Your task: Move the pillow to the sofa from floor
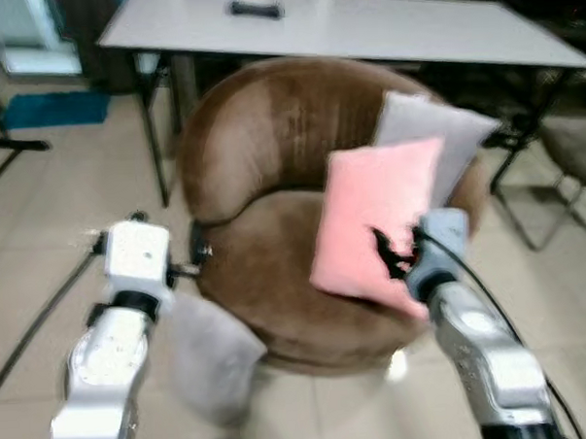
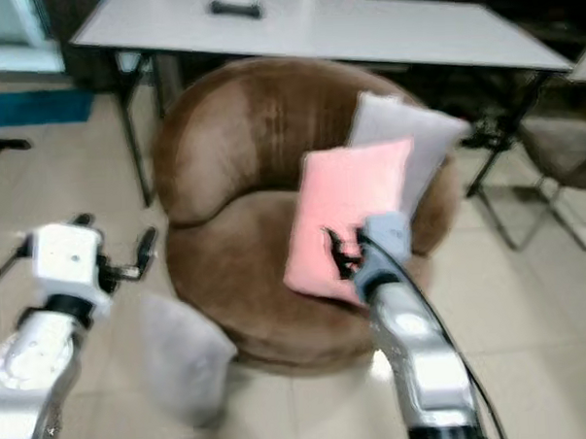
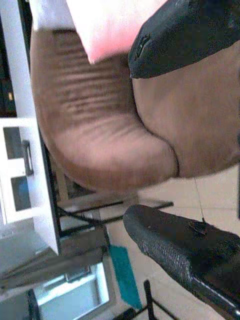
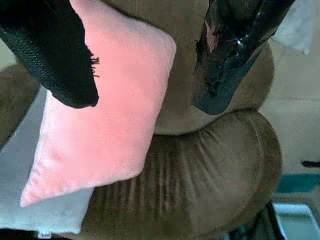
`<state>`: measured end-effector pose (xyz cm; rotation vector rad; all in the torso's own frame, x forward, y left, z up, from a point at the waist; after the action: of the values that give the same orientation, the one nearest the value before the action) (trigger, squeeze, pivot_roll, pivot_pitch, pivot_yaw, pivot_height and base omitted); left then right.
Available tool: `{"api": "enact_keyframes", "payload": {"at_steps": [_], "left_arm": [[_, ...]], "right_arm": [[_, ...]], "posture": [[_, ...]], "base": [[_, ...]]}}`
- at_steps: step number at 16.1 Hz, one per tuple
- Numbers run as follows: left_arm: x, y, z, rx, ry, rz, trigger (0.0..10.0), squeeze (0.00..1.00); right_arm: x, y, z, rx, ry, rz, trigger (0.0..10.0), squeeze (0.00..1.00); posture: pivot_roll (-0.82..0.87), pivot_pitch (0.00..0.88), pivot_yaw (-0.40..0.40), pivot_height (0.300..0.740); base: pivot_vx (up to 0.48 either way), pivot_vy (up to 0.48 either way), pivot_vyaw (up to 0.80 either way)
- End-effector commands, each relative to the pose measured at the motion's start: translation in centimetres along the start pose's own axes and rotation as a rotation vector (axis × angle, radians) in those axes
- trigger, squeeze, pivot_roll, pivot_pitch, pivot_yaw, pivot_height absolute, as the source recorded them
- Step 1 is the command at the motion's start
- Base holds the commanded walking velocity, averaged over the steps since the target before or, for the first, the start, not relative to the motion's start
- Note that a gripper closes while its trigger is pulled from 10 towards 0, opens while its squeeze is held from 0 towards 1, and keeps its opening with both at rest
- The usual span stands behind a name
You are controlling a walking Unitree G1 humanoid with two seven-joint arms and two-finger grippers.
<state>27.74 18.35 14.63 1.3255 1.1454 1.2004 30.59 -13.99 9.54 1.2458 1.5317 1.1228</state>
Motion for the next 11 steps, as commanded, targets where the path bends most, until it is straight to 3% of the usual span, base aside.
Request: {"api": "enact_keyframes", "payload": {"at_steps": [1, 2, 11], "left_arm": [[0.47, 0.38, 0.03, -0.009, 0.008, 0.011, 10.0, 0.00], [0.49, 0.41, 0.04, -0.009, 0.007, 0.012, 10.0, 0.00], [0.31, 0.59, 0.68, -0.011, -0.019, 0.022, 10.0, 0.00]], "right_arm": [[0.24, 0.78, 0.09, -0.025, 0.004, 0.012, 10.0, 0.00], [0.30, 0.76, 0.09, -0.024, 0.005, 0.015, 10.0, 0.00], [-0.55, 0.59, -0.29, -0.017, -0.071, 0.075, 10.0, 0.00]], "posture": [[0.14, 0.000, -0.095, 0.740], [0.14, 0.000, -0.093, 0.740], [0.13, 0.000, -0.066, 0.740]], "base": [[0.000, 0.461, 0.00], [0.000, 0.465, 0.00], [0.000, 0.472, -0.80]]}}
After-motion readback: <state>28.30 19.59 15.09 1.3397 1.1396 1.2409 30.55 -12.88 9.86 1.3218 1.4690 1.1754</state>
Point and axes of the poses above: a point about 5 cm out from each wrist's last joint towards the gripper, its own z axis pointing out of the wrist towards the gripper, its own y axis along the axis of the wrist's last joint, x = y × z, the point moved 4 cm from there along z, pointing out of the wrist towards the gripper, and after that the axes turned 10 degrees about -z, right-handed, at the moved point
